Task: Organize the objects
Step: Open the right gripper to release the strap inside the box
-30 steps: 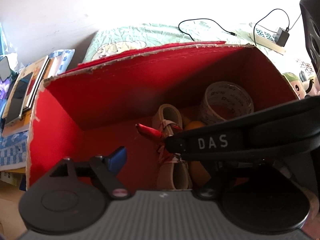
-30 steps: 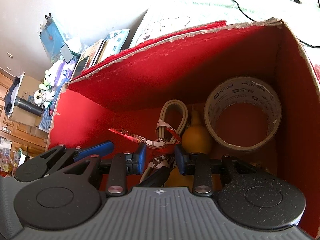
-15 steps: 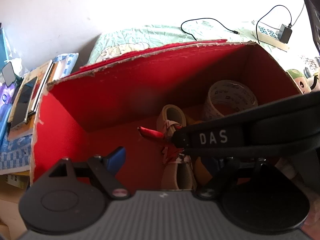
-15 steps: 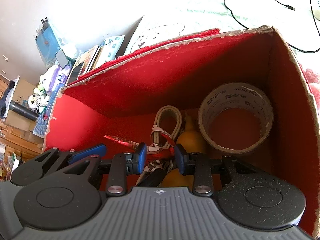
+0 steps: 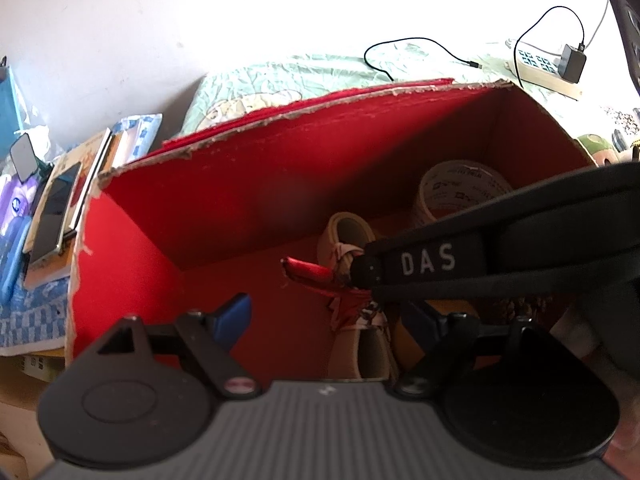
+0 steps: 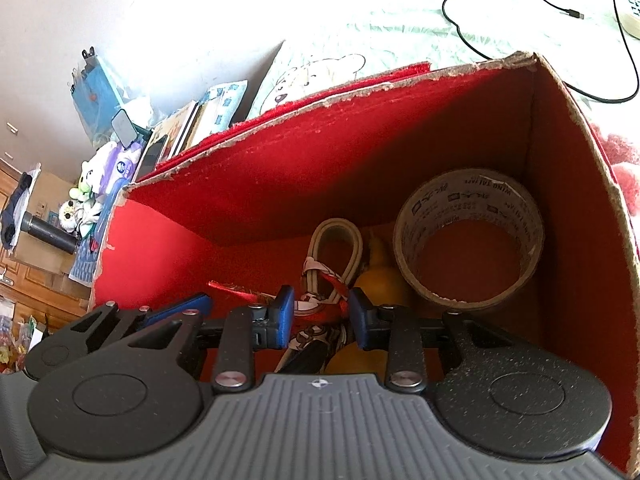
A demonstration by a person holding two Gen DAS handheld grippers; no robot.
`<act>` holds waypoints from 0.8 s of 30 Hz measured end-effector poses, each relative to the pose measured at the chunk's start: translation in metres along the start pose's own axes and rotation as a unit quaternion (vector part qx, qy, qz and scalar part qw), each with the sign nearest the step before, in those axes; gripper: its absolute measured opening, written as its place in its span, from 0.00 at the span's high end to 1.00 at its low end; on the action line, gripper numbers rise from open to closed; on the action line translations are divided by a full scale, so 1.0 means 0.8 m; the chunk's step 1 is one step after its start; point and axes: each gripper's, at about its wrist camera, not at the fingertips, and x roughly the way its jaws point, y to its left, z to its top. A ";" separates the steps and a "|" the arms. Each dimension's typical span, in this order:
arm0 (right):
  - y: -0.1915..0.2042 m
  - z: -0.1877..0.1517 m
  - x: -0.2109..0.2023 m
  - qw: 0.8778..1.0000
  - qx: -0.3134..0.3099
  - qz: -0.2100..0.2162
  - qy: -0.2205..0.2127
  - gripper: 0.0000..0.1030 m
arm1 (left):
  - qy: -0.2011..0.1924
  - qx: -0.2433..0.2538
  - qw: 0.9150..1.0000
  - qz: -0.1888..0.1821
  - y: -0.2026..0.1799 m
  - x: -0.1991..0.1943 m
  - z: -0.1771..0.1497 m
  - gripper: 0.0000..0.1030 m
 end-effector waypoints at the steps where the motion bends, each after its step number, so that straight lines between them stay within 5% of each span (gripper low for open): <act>1: 0.000 0.000 0.000 1.000 0.001 -0.001 -0.001 0.67 | 0.000 0.001 1.000 0.001 -0.001 0.000 0.000 0.19; 24: 0.005 -0.005 -0.013 0.998 -0.018 -0.033 -0.046 0.70 | -0.002 -0.001 1.000 0.002 0.001 -0.001 0.000 0.19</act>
